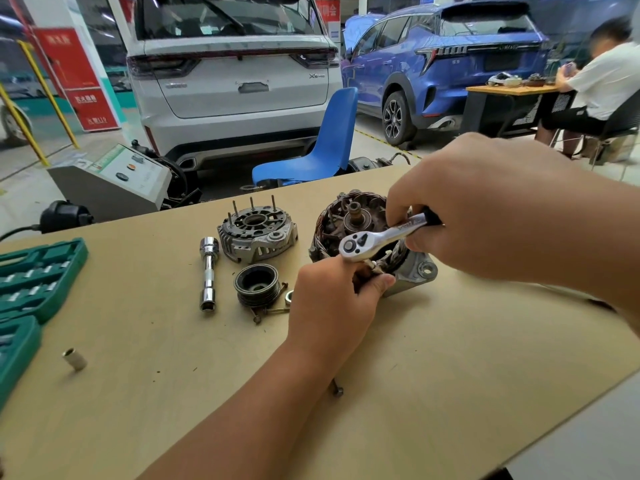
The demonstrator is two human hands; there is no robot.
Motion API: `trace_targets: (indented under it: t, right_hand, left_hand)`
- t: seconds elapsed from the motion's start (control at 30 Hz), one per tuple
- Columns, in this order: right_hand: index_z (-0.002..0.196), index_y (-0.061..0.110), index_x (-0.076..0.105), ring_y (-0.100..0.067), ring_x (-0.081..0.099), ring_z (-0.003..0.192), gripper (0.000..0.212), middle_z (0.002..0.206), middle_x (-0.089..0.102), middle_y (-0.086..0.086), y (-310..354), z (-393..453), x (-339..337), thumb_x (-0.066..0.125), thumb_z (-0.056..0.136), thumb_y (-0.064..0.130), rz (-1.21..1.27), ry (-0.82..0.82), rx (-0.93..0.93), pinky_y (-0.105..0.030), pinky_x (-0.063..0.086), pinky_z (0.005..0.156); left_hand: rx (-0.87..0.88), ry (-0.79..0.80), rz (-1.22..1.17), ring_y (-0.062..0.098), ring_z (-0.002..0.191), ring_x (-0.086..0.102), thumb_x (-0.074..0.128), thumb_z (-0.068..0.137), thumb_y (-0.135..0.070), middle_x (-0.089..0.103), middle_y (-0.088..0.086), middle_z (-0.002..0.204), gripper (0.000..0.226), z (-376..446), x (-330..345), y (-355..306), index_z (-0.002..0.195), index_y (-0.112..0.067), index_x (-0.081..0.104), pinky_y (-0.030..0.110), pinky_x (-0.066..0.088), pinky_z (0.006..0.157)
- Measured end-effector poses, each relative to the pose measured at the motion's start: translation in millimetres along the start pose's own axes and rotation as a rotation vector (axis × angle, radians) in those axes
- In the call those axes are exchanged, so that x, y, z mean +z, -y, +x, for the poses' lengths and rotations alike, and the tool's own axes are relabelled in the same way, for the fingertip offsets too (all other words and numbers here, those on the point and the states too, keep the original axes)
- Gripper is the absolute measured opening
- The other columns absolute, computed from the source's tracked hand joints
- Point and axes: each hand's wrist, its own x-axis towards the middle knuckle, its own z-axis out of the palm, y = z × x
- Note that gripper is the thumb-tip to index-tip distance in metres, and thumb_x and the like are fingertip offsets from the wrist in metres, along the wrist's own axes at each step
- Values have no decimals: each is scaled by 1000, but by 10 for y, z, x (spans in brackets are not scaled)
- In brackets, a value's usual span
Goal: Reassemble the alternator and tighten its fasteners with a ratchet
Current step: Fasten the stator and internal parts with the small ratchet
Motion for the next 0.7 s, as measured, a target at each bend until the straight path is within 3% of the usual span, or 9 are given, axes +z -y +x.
trace_targets:
  t: [0.13,0.27,0.4,0.5,0.6,0.7]
  right_hand:
    - [97,50,65,-18,59,69,20,74,56,14,44,-2,-31,63,86,33,-57,39,25,-23,38,49]
    - [102,47,67,-11,53,69,22,78,53,13,98,10,-70,59,90,30,-119,108,43,-21,26,46]
    - [106,48,64,-11,49,69,24,78,46,13,93,1,-92,58,91,30,-147,195,79,-22,24,47]
    - [90,45,51,-15,51,72,16,79,43,11,92,-6,-85,57,92,30,-158,254,105,-24,25,47]
    - [87,38,45,-19,50,73,13,78,40,10,144,4,-64,55,94,36,-185,253,105,-25,23,48]
    - [94,31,38,-7,28,61,16,74,28,11,201,18,-8,48,100,42,-258,300,77,-25,15,48]
  left_hand:
    - [-38,-33,-87,6,62,59,90,76,-32,69,-9,70,21,0,-13,-14,81,-17,76,22,47,59]
    - [-120,-55,-375,14,71,68,84,84,-20,72,-8,77,10,-11,-12,-29,88,-16,77,40,56,63]
    - [-112,-17,-397,12,71,67,82,84,-22,73,-7,77,11,-13,-2,-32,93,-15,80,39,55,63]
    - [-129,-17,-374,8,66,64,80,84,-26,69,-10,72,9,-6,24,-38,85,-17,77,35,54,58]
    - [-191,-29,-431,7,71,71,79,85,-25,73,-14,79,9,-8,51,-86,95,-25,77,37,61,61]
    - [-267,-31,-469,12,72,73,77,86,-28,75,-17,82,17,-5,60,-126,101,-33,74,42,63,64]
